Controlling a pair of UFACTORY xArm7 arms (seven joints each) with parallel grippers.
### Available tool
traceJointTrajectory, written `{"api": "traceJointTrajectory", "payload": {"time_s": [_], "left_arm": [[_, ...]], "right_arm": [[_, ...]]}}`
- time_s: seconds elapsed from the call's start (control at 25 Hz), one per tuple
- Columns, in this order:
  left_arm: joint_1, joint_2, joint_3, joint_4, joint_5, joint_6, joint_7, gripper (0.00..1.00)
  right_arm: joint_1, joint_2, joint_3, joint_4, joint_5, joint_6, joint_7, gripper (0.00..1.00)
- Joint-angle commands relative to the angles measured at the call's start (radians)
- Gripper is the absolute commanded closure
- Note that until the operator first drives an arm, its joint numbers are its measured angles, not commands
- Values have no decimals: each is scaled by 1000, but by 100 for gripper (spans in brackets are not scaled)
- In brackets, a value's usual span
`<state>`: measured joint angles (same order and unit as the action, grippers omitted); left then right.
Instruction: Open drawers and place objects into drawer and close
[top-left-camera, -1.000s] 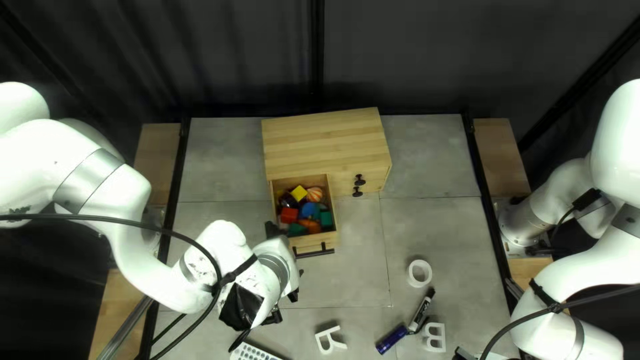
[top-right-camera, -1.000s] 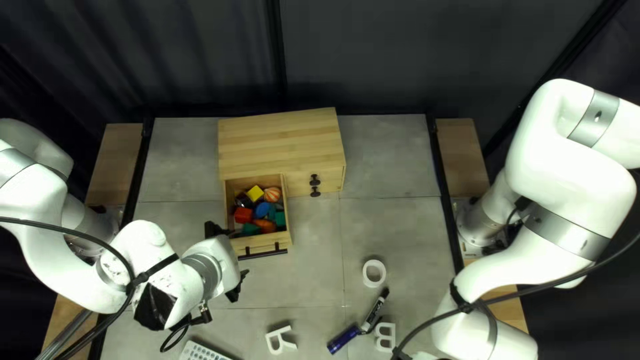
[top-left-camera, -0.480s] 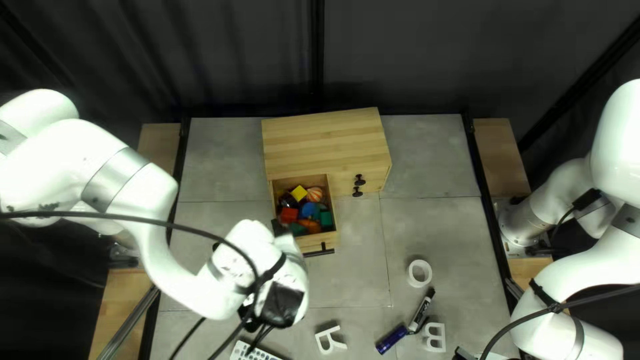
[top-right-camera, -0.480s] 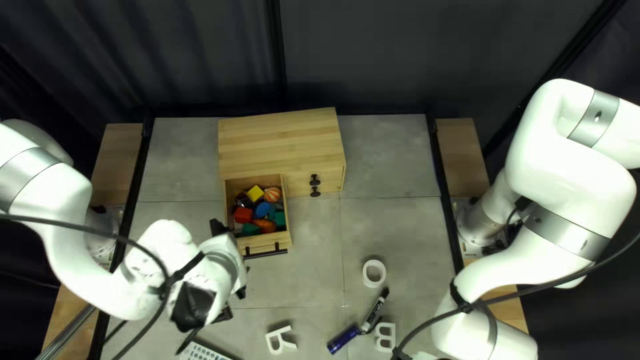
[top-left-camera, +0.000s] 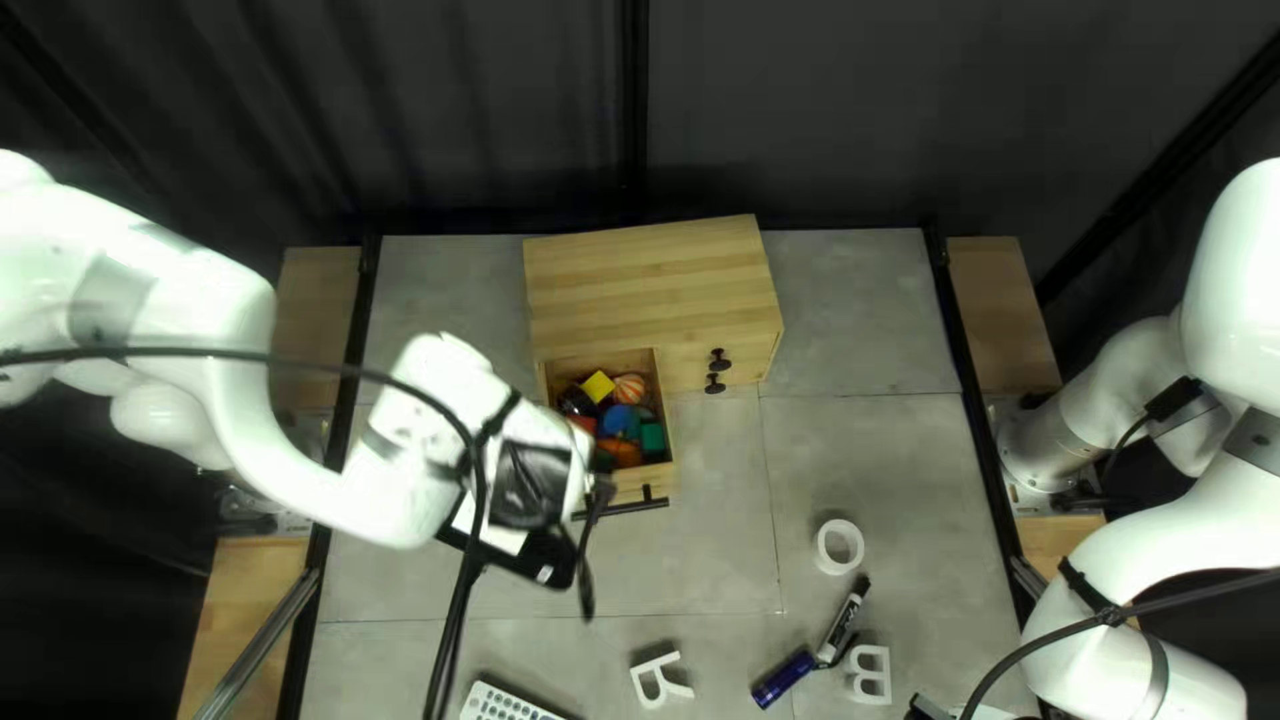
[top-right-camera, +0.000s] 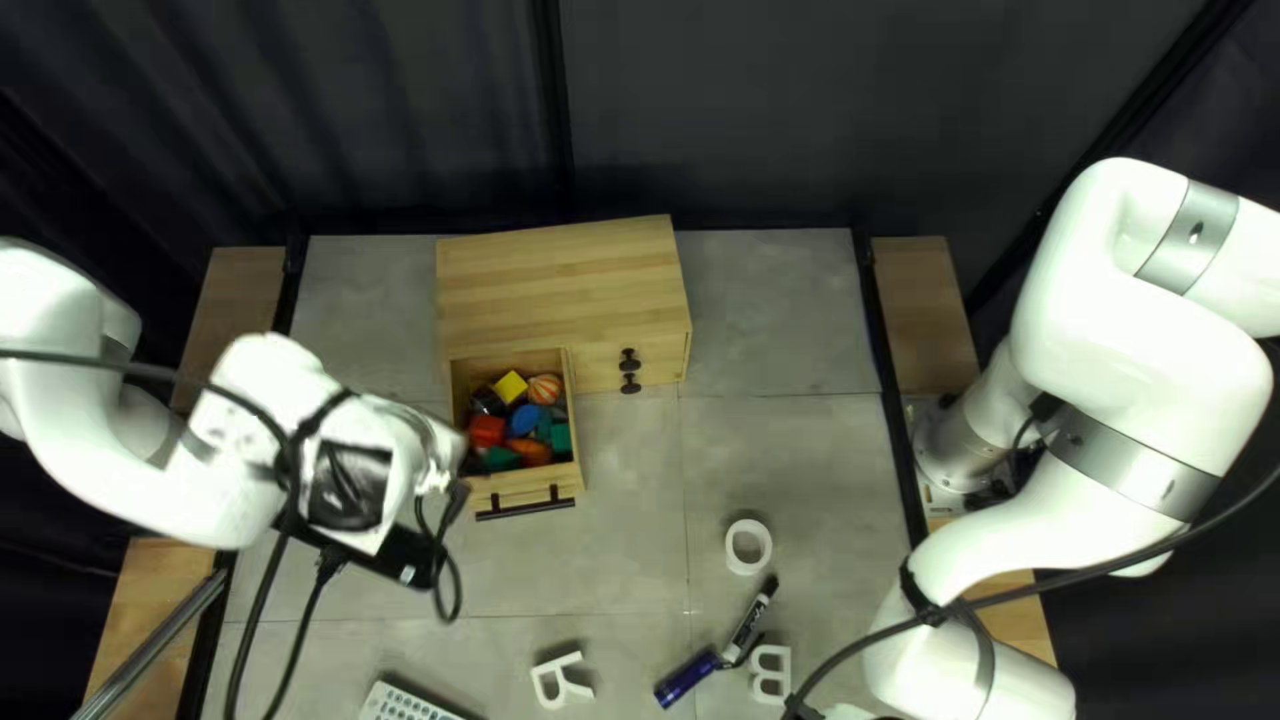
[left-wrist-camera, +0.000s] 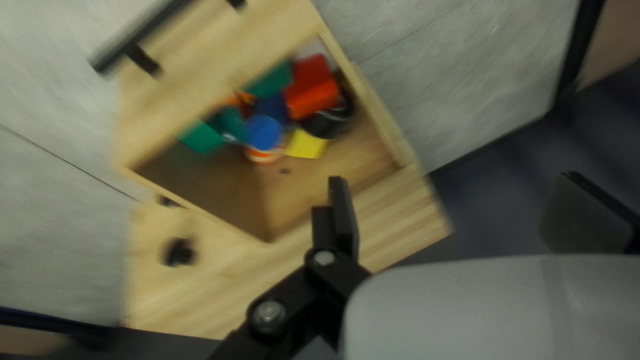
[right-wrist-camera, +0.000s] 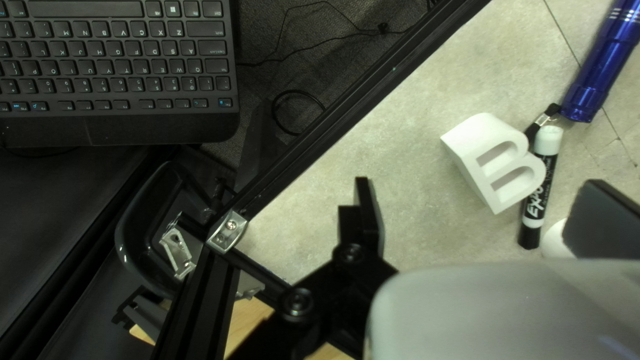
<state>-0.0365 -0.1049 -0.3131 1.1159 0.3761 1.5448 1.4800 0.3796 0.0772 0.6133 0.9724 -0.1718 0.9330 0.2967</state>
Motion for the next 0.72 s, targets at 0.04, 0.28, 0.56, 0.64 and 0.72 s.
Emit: {"api": "traceJointTrajectory", "payload": {"time_s": [0.04,0.28,0.56,0.64,0.72], "left_arm": [[7,-15,10,-3,-16,-23,1,0],[49,131,44,150,-46,-25,-342,0],[82,141,84,200,-198,41,-791,0],[90,102,91,176,-237,42,-893,0],[75,72,75,148,-244,4,-948,0]], "right_arm": [[0,0,0,0,0,0,0,0],[0,0,0,0,0,0,0,0],[0,0,0,0,0,0,0,0],[0,0,0,0,0,0,0,0],[0,0,0,0,0,0,0,0]]}}
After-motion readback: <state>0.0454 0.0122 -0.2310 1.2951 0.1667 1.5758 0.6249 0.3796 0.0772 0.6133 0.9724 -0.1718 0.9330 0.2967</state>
